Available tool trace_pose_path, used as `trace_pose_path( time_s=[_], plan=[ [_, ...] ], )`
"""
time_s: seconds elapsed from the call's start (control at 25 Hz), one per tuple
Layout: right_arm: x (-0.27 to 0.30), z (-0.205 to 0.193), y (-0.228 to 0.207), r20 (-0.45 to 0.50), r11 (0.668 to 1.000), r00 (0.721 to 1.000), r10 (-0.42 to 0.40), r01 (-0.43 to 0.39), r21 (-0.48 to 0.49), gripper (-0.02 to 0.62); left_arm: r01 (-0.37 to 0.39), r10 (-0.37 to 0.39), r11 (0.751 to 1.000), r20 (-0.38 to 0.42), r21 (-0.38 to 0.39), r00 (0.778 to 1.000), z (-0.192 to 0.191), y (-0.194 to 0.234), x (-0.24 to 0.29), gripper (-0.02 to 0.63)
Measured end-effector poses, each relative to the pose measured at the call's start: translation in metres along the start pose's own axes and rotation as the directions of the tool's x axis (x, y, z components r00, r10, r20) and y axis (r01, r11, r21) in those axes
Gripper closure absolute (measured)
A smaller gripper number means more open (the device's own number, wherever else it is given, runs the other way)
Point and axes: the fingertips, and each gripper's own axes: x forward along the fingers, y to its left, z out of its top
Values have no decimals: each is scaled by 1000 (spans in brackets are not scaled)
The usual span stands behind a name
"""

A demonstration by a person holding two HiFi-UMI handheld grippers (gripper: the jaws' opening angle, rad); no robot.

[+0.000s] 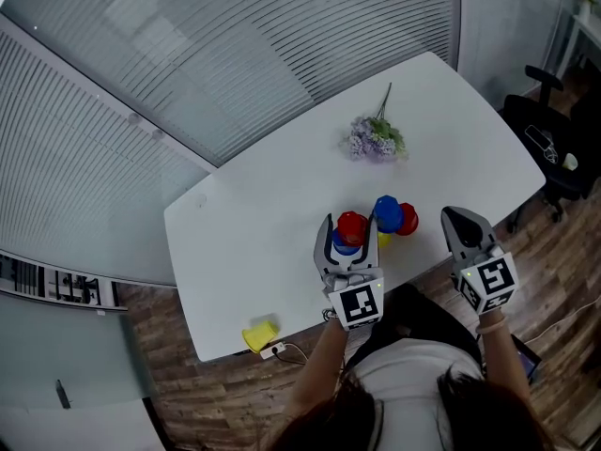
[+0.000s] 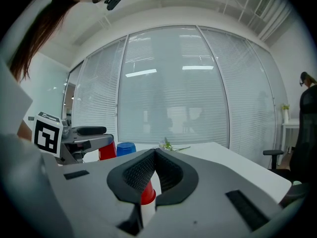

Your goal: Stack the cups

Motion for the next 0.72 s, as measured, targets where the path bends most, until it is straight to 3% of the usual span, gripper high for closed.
trace_pose_path(
  time_s=[0.12, 0.32, 0.48, 0.56, 0.72],
  plan=[
    [-2, 2, 7, 7, 1000, 1000, 1, -1, -1, 568, -11, 11, 1000, 17, -23, 1000, 6, 5, -8, 299],
    [-5, 7, 22, 16, 1000, 1000, 13, -13, -9, 568, -42, 44, 998, 34, -45, 998, 15, 19, -26, 359],
    [-7, 8, 38, 24, 999, 999, 33, -32, -10, 568, -103, 110, 985, 38, -140, 993, 24, 33, -41, 416],
    [-8, 8, 48, 26, 999, 998, 50, -49, -10, 568, -112, 118, 983, 29, -142, 993, 22, 37, -51, 442],
    [-10, 9, 73, 16, 995, 995, 94, -93, -32, 568, -91, 91, 993, -3, -76, 996, 9, 42, -68, 498]
  ],
)
